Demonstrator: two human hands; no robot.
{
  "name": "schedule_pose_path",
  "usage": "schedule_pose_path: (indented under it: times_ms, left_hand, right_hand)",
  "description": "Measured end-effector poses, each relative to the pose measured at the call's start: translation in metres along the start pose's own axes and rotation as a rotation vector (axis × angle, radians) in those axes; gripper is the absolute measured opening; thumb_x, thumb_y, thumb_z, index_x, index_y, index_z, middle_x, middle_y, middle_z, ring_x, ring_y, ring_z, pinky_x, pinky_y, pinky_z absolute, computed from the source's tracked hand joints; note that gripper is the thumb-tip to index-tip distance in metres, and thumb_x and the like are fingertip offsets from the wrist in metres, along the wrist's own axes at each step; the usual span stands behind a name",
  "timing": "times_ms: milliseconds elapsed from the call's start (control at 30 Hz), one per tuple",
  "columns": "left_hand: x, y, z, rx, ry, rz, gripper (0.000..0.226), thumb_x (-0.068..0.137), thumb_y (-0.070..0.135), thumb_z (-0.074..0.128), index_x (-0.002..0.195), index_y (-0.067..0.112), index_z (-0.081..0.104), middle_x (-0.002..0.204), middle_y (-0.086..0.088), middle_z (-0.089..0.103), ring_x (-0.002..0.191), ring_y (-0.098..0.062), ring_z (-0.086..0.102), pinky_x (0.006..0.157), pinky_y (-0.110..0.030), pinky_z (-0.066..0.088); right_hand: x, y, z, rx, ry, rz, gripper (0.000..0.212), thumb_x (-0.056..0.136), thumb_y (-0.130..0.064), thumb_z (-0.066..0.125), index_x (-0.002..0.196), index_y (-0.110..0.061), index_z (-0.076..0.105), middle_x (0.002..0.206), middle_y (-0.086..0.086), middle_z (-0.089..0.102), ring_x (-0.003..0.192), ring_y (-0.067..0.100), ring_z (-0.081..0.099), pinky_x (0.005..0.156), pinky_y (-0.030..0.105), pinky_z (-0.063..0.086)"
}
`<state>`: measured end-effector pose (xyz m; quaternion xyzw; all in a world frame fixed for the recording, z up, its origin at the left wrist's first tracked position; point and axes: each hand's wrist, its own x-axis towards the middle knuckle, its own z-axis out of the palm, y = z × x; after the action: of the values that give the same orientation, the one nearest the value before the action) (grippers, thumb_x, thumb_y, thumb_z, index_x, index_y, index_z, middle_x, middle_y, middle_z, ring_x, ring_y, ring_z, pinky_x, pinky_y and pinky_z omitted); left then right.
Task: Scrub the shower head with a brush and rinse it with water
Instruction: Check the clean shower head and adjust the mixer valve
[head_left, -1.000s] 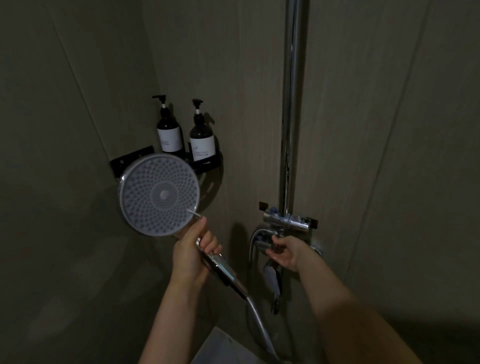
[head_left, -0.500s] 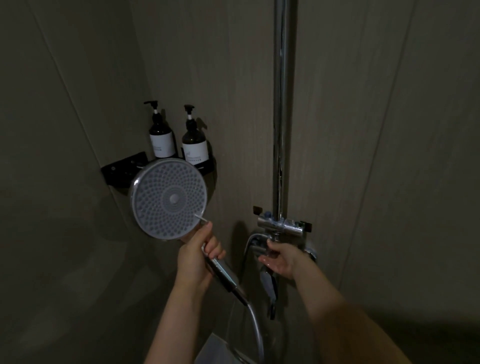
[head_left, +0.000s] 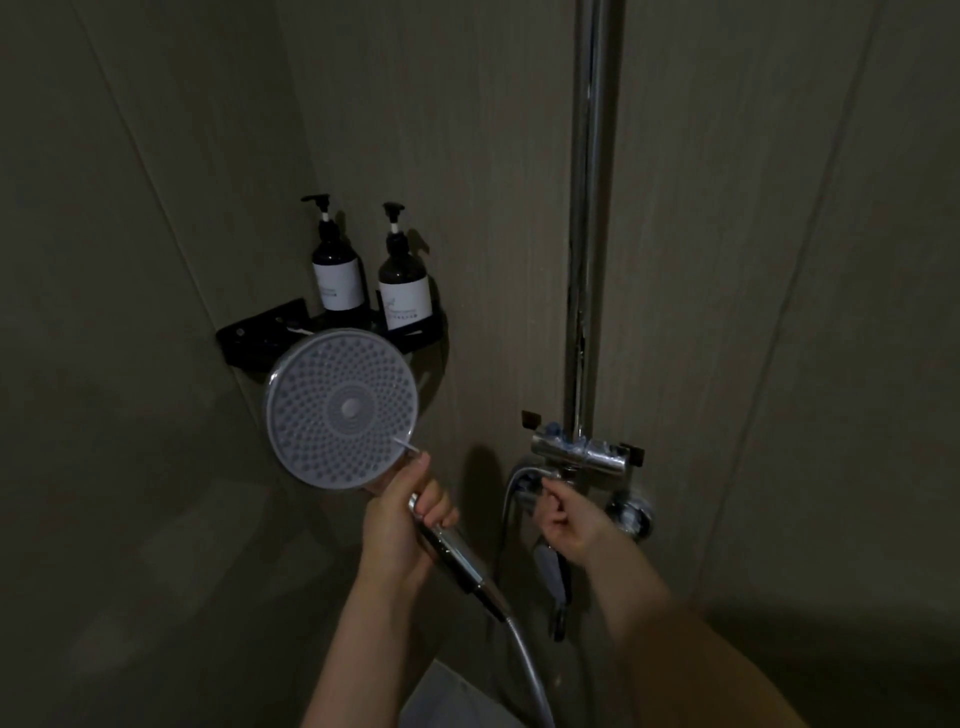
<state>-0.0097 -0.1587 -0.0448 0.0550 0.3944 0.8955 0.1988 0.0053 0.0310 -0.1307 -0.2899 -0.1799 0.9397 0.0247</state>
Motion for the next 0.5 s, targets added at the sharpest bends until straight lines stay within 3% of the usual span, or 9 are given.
schedule_pose_path:
  times_ms: [167, 233, 300, 367, 500]
  left_hand:
    - [0.005, -0.004, -0.004, 0.004, -0.034, 0.008, 0.04, 0.084, 0.015, 0.051, 0.046, 0.022, 0.04, 0.036, 0.008, 0.031, 0.03, -0.004, 0.028, 0.036, -0.016, 0.028]
    - [0.004, -0.005, -0.002, 0.022, -0.055, 0.009, 0.039, 0.081, 0.016, 0.053, 0.045, 0.023, 0.042, 0.037, 0.008, 0.031, 0.03, -0.004, 0.029, 0.036, -0.016, 0.029]
    - [0.003, -0.005, 0.0, 0.045, -0.065, 0.009, 0.04, 0.082, 0.015, 0.052, 0.043, 0.023, 0.042, 0.037, 0.008, 0.031, 0.03, -0.004, 0.029, 0.037, -0.016, 0.028]
    - [0.001, -0.004, 0.003, 0.073, -0.048, -0.001, 0.045, 0.088, 0.012, 0.048, 0.045, 0.021, 0.039, 0.037, 0.008, 0.03, 0.03, -0.004, 0.027, 0.036, -0.017, 0.027]
    - [-0.001, -0.002, 0.004, 0.126, -0.015, 0.012, 0.045, 0.092, 0.01, 0.044, 0.049, 0.019, 0.037, 0.036, 0.007, 0.027, 0.029, -0.005, 0.026, 0.034, -0.016, 0.027]
  right_hand:
    - [0.004, 0.005, 0.013, -0.371, 0.259, -0.116, 0.023, 0.095, -0.012, 0.046, 0.072, -0.01, 0.049, 0.047, -0.001, 0.039, 0.022, 0.002, 0.033, 0.024, 0.011, 0.018]
    - [0.005, 0.008, 0.019, -0.535, 0.365, -0.195, 0.02, 0.094, -0.011, 0.045, 0.075, -0.012, 0.051, 0.058, 0.001, 0.041, 0.025, 0.004, 0.039, 0.027, 0.012, 0.025]
    - [0.006, 0.011, 0.024, -0.756, 0.434, -0.312, 0.018, 0.094, -0.011, 0.044, 0.1, -0.007, 0.061, 0.08, 0.009, 0.058, 0.059, 0.013, 0.064, 0.045, 0.018, 0.04]
    - [0.005, 0.013, 0.025, -1.067, 0.608, -0.365, 0.031, 0.094, -0.017, 0.044, 0.116, -0.002, 0.059, 0.113, 0.015, 0.063, 0.1, 0.025, 0.063, 0.063, 0.024, 0.039]
    - [-0.001, 0.018, 0.028, -1.298, 0.781, -0.412, 0.029, 0.094, -0.022, 0.048, 0.111, -0.003, 0.061, 0.112, 0.013, 0.065, 0.096, 0.025, 0.061, 0.068, 0.024, 0.037]
